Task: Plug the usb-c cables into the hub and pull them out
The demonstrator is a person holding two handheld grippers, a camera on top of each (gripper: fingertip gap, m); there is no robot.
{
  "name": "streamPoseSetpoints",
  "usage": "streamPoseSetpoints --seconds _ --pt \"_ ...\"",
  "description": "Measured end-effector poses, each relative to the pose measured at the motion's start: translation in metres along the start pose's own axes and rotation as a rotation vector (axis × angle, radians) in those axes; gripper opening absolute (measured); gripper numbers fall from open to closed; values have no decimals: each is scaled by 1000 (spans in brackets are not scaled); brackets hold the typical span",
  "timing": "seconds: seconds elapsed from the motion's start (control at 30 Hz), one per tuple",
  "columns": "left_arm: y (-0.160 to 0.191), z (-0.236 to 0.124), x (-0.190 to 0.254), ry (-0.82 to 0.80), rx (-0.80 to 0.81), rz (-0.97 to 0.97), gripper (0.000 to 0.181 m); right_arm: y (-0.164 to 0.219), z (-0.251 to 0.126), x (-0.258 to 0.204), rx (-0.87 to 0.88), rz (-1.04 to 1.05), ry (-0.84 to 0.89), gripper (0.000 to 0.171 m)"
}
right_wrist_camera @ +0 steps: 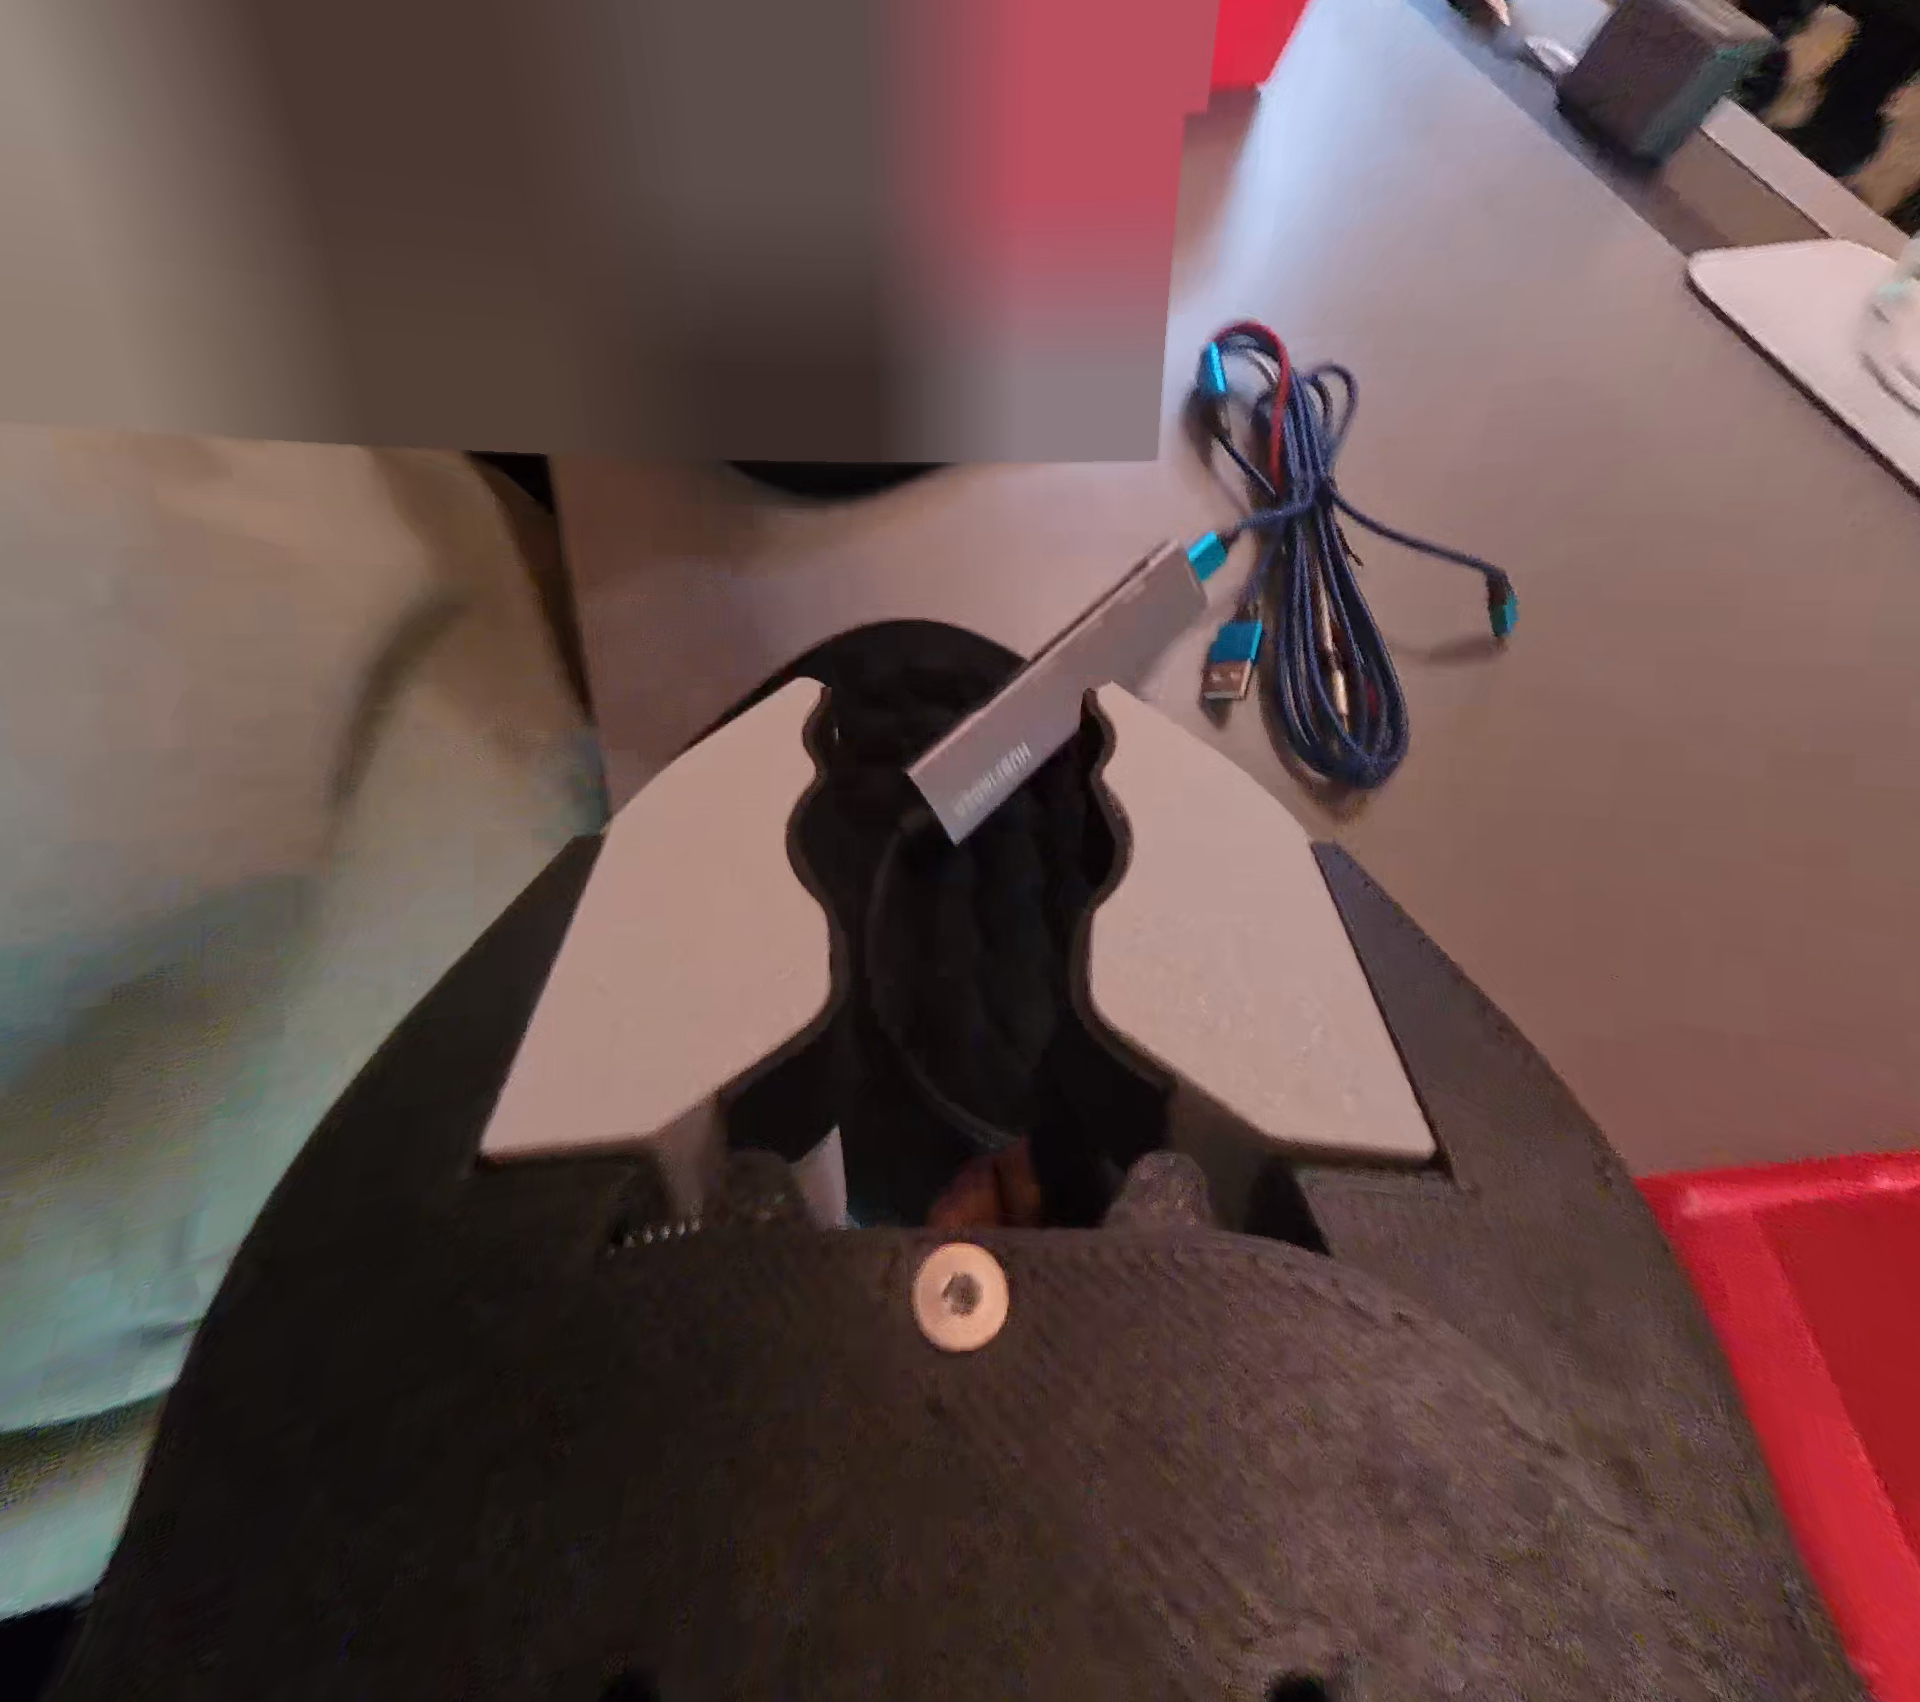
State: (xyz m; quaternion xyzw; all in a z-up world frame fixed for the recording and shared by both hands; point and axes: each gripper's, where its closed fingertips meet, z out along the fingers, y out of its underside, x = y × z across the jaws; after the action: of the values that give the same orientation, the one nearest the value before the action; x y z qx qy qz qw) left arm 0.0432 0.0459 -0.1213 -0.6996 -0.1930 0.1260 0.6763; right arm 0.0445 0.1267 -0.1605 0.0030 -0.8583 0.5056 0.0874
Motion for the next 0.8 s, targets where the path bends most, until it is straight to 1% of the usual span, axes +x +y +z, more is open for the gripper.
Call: streamPoseSetpoints --seconds 0.23,0.27,0.37,0.47,0.53,0.63,0.7,0.8 --pt "16 10 -13 -126 -129 19 12 29 26 5 -215 -217 299 44" --pt "18 11 -14 -139 -148 24 12 33 29 7 -242 -237 334 42" --pt "25 15 -16 -165 -206 35 12 35 35 11 -234 -239 408 21" --pt "31 18 -18 -196 -268 47 12 32 31 21 -265 -334 505 13" --pt "37 21 -22 -236 -323 49 12 22 25 30 -267 -418 591 8" --pt "47 27 -28 -289 -413 49 12 10 26 35 -291 -487 629 7" --pt "50 31 -27 -285 -451 37 12 7 29 36 -341 -578 667 8" --pt "53 36 -27 -246 -479 -38 12 6 34 38 -439 -766 709 7"
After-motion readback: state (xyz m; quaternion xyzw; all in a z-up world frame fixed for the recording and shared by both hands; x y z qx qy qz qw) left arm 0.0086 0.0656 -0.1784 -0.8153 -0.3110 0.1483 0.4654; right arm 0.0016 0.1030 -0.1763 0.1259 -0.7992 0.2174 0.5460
